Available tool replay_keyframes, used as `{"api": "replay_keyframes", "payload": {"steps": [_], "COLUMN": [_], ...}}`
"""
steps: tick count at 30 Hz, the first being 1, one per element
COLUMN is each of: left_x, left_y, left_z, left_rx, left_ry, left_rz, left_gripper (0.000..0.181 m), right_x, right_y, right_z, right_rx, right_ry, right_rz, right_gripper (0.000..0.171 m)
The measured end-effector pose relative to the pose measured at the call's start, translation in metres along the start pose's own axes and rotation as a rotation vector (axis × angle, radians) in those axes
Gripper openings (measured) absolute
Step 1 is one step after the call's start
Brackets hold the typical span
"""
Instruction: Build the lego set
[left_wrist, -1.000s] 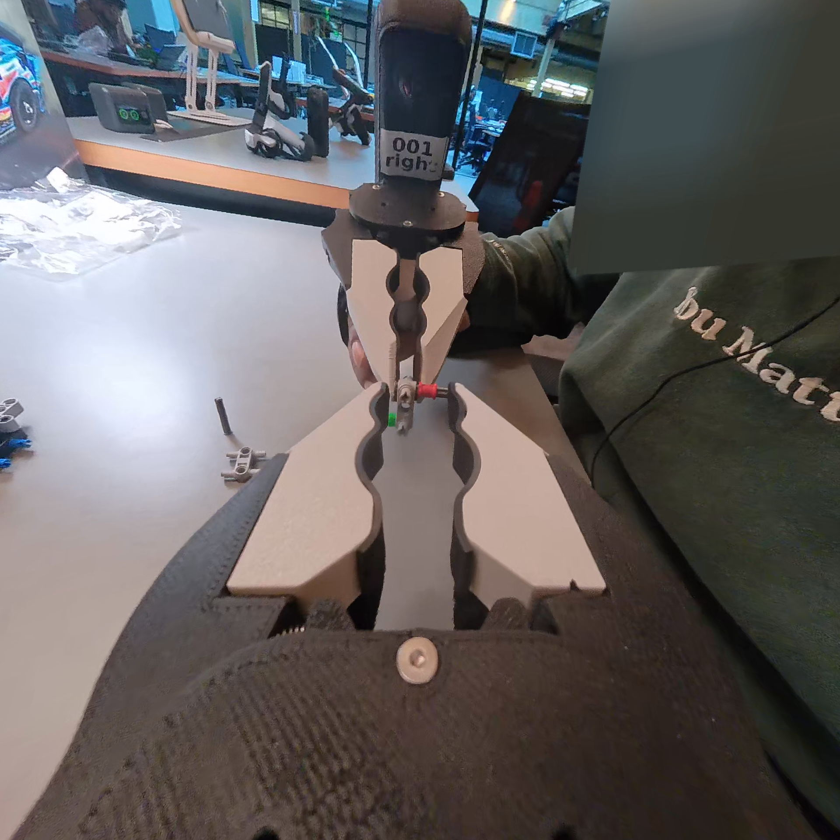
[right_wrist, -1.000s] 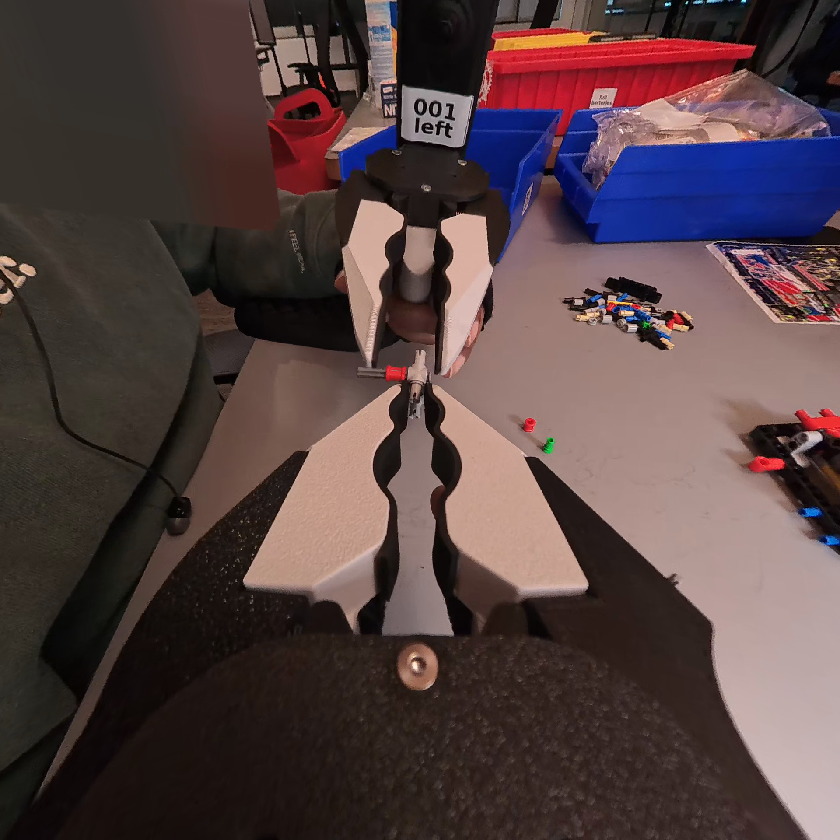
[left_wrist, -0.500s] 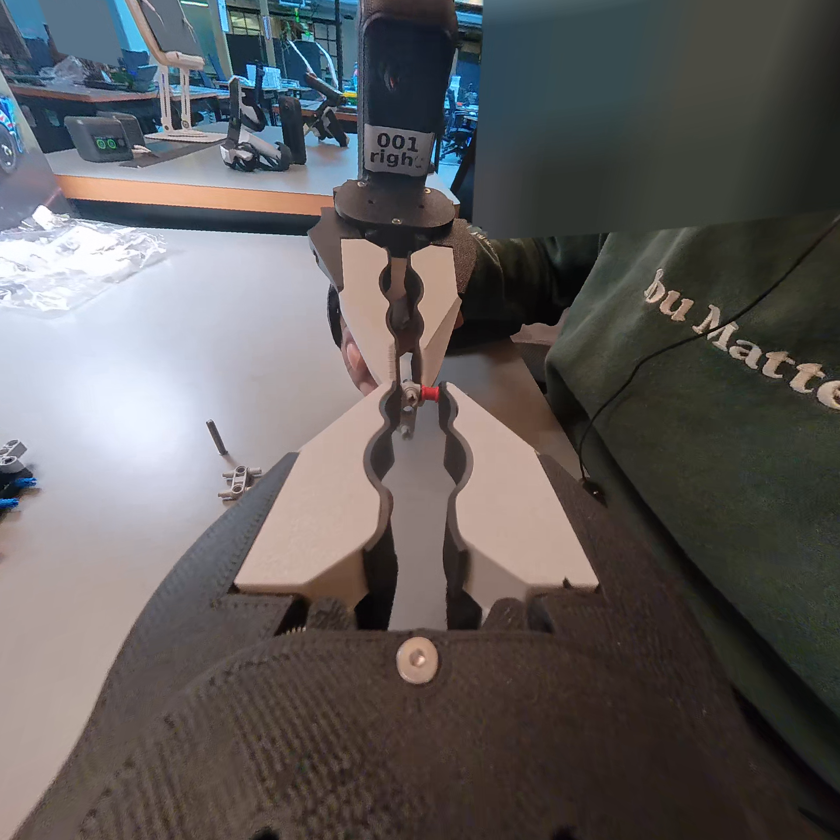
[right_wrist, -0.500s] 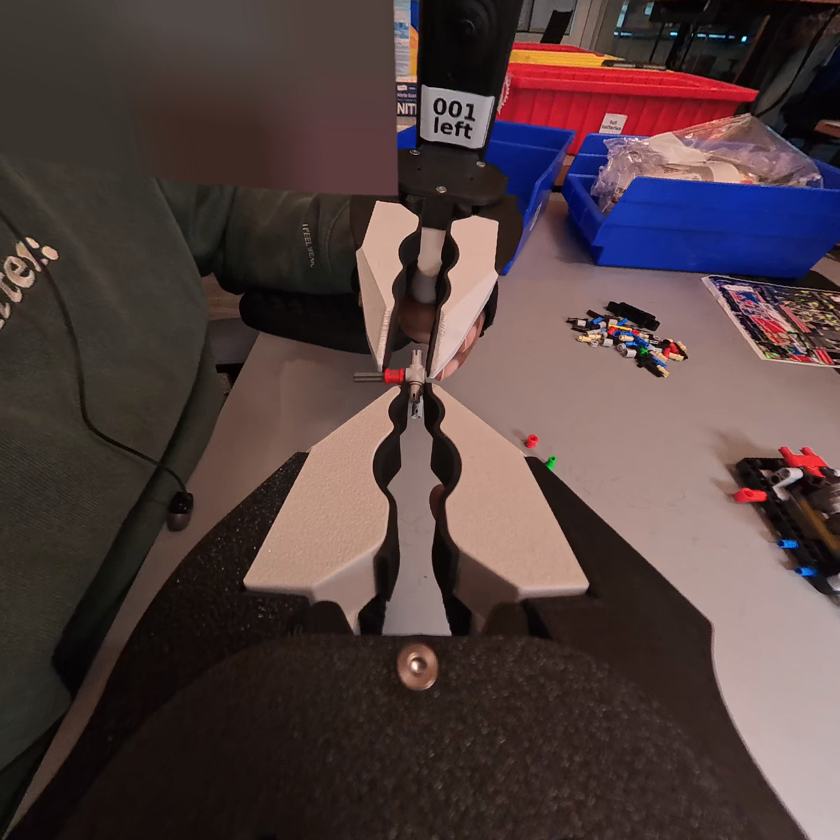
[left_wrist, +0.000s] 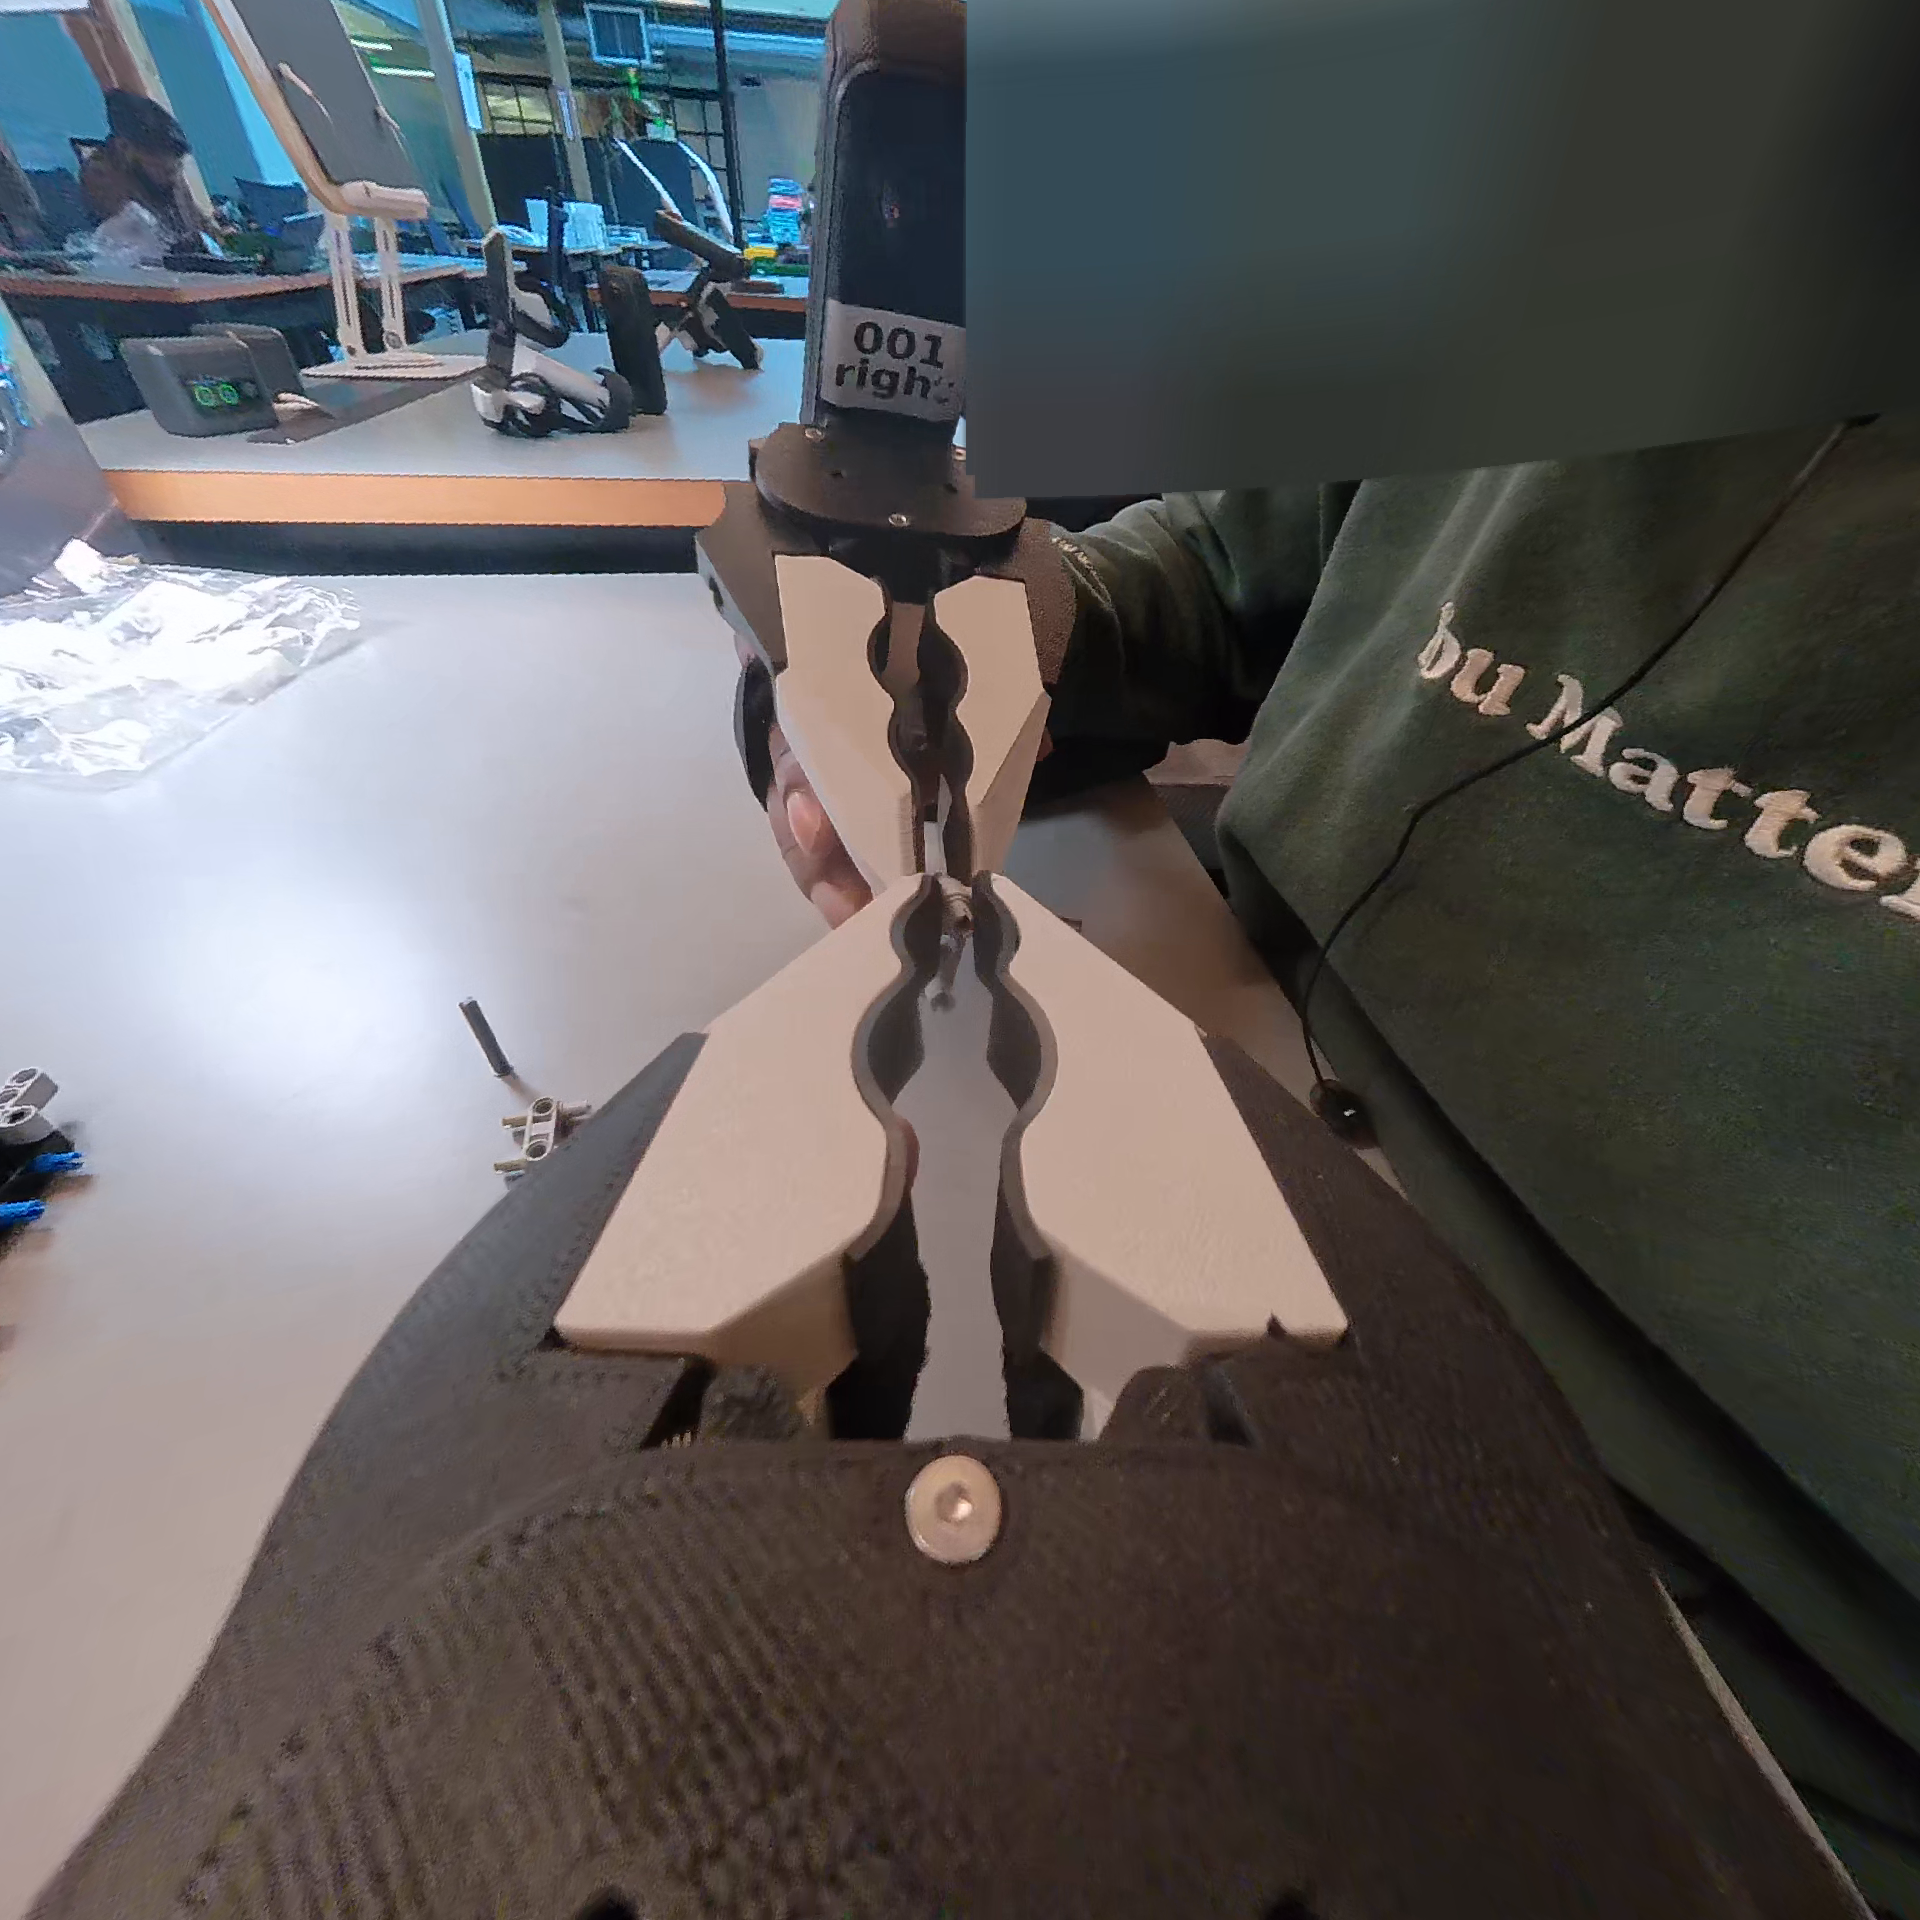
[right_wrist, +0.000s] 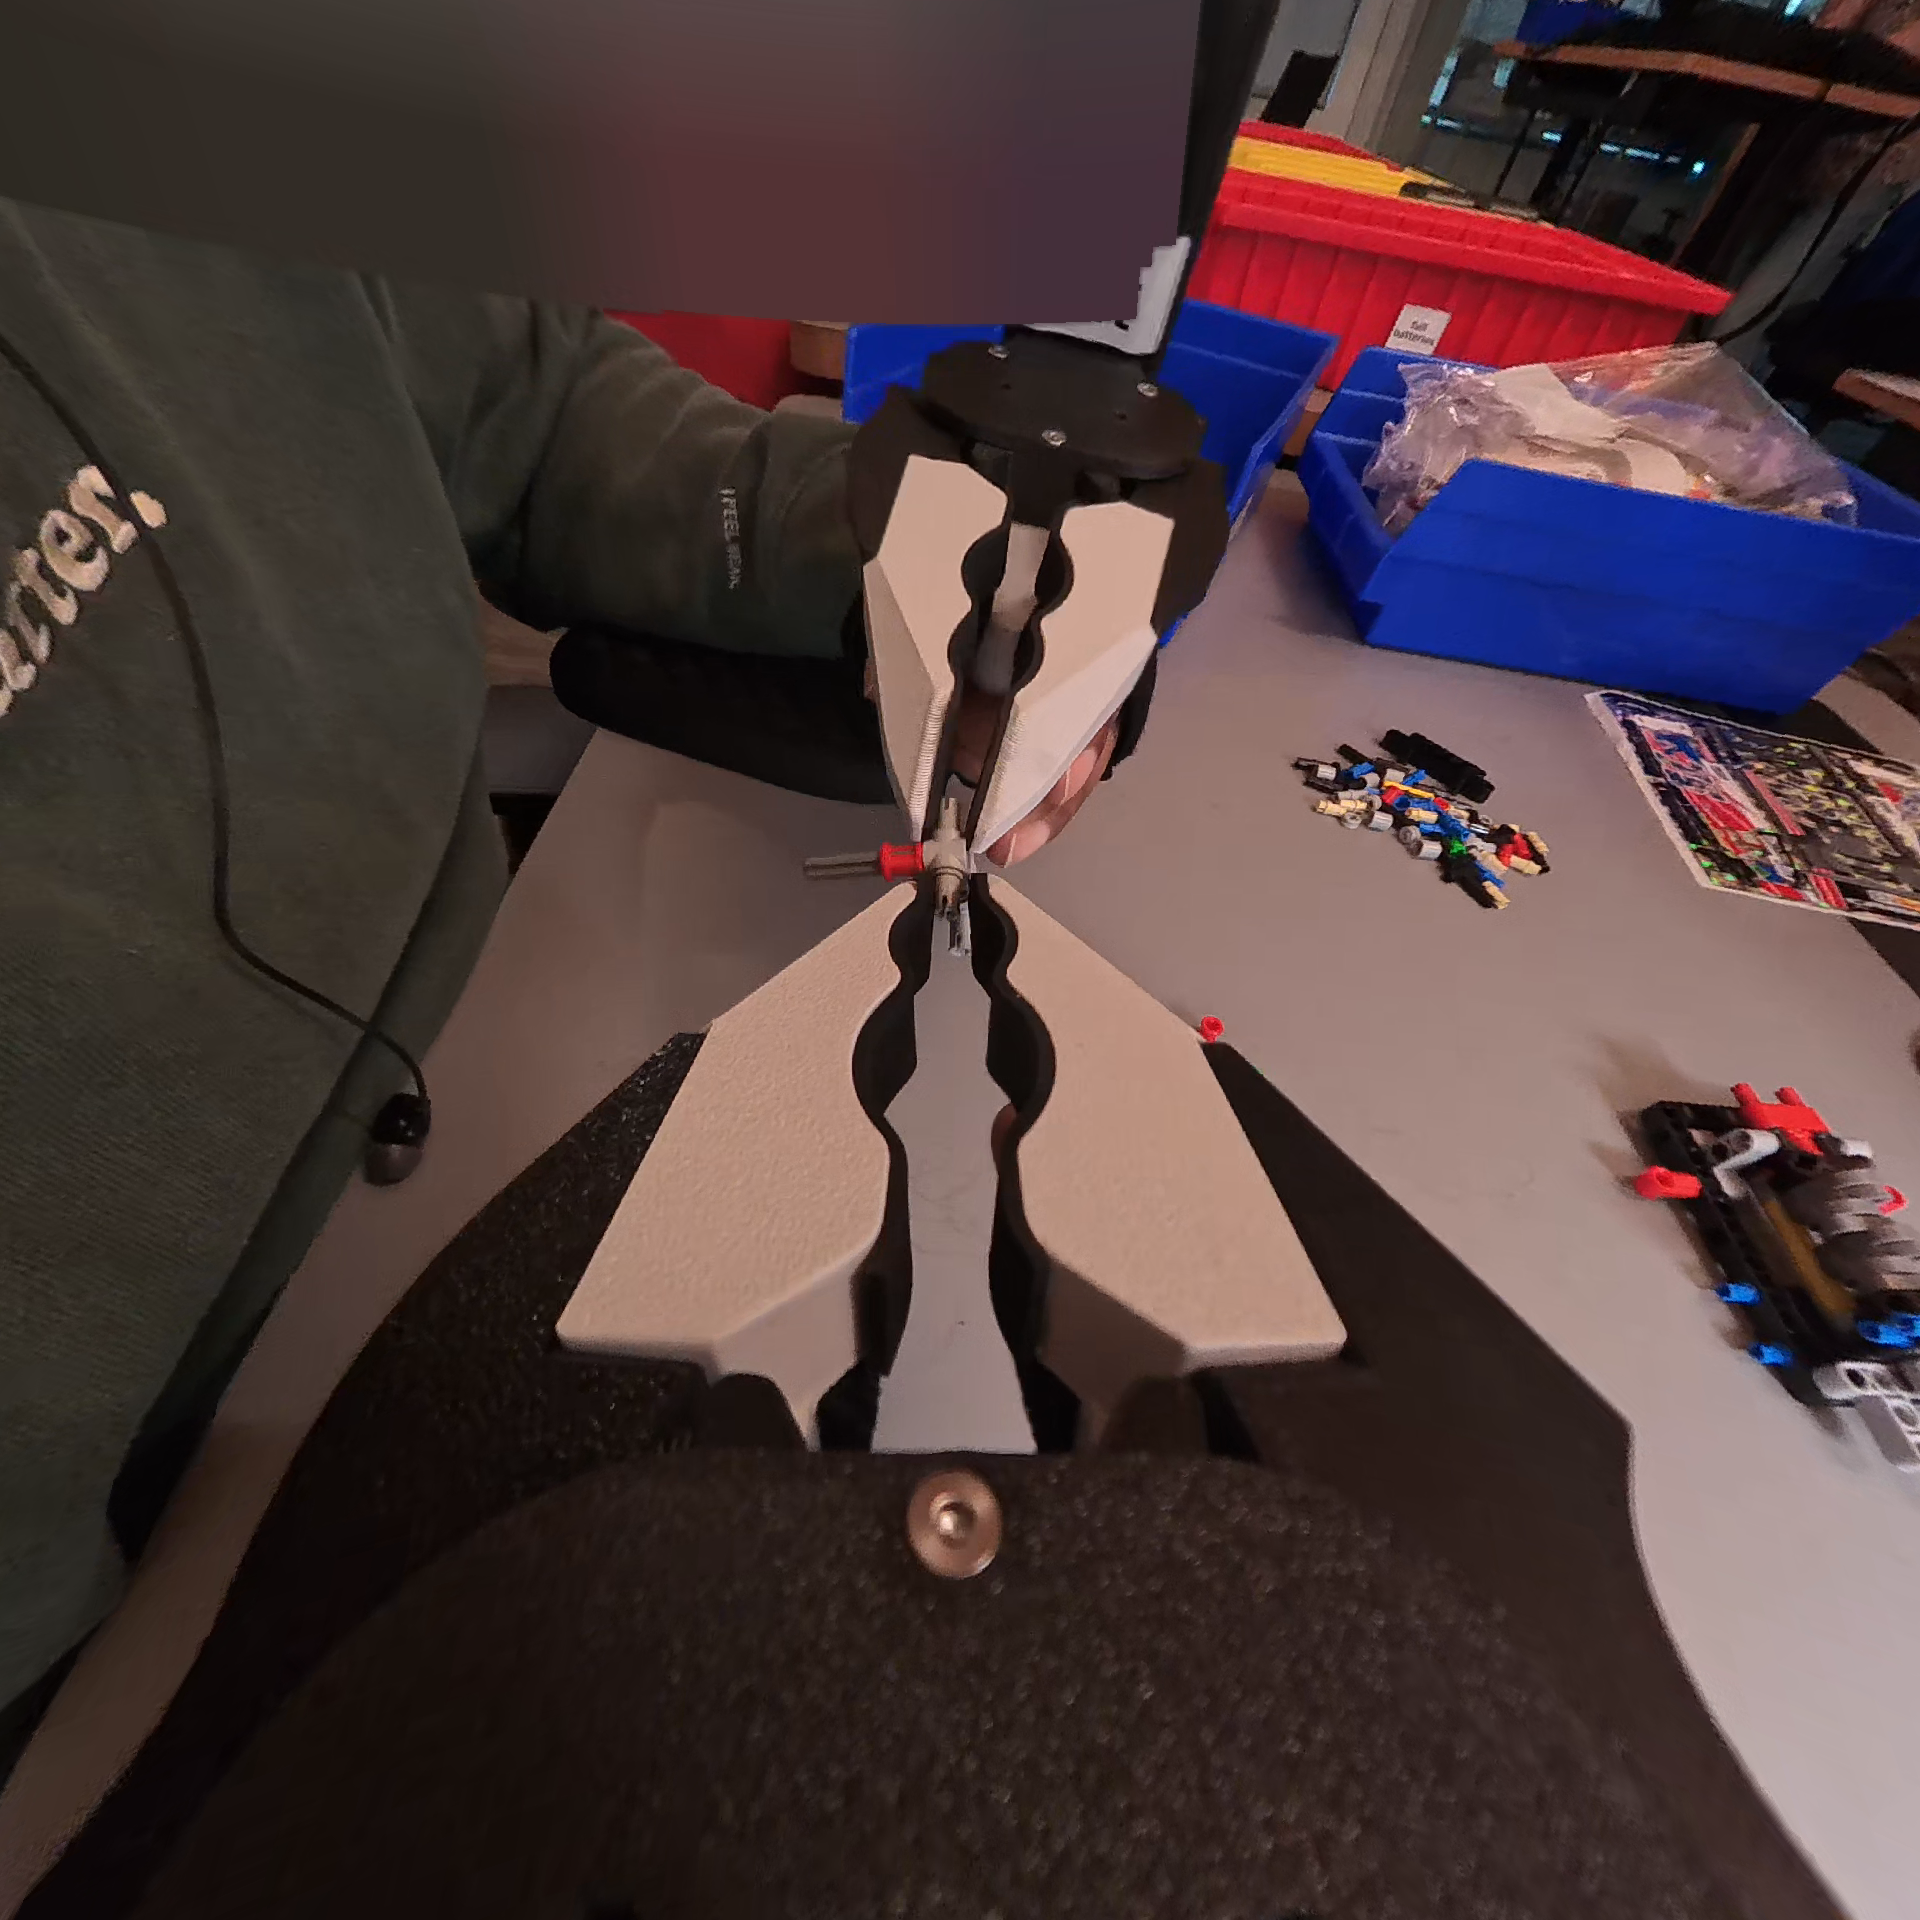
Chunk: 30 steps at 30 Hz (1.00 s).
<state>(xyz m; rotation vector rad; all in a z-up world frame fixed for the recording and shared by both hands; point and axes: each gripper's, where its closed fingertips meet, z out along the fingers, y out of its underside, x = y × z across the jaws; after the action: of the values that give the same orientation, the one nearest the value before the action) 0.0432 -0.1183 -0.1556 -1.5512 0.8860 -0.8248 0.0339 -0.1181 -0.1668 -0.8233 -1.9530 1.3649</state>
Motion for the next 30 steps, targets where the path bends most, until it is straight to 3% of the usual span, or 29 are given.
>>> {"api": "replay_keyframes", "payload": {"steps": [8,16,23,24,30], "left_x": [0.000,-0.002,-0.005,-0.005,-0.015], "left_y": [0.000,-0.002,-0.002,-0.003,-0.003], "left_z": [0.000,-0.001,0.002,0.002,0.001], "left_rx": [0.024,0.061,0.076,0.083,0.097], "left_ry": [0.013,0.029,0.026,0.025,-0.031], "left_rz": [-0.028,-0.071,-0.105,-0.110,-0.116], "left_gripper": [0.004,0.002,0.000,0.000,0.000], "right_x": [0.001,-0.002,0.000,0.001,0.007], "right_y": [0.001,0.002,-0.002,-0.003,-0.002], "right_z": [-0.001,-0.002,0.001,0.001,0.001], "right_rx": [-0.007,-0.004,-0.003,-0.004,0.010], "right_ry": [0.016,0.013,0.086,0.100,0.119], "right_rz": [-0.031,-0.076,-0.177,-0.182,-0.151], "right_gripper": [0.006,0.020,0.012,0.000,0.000]}}
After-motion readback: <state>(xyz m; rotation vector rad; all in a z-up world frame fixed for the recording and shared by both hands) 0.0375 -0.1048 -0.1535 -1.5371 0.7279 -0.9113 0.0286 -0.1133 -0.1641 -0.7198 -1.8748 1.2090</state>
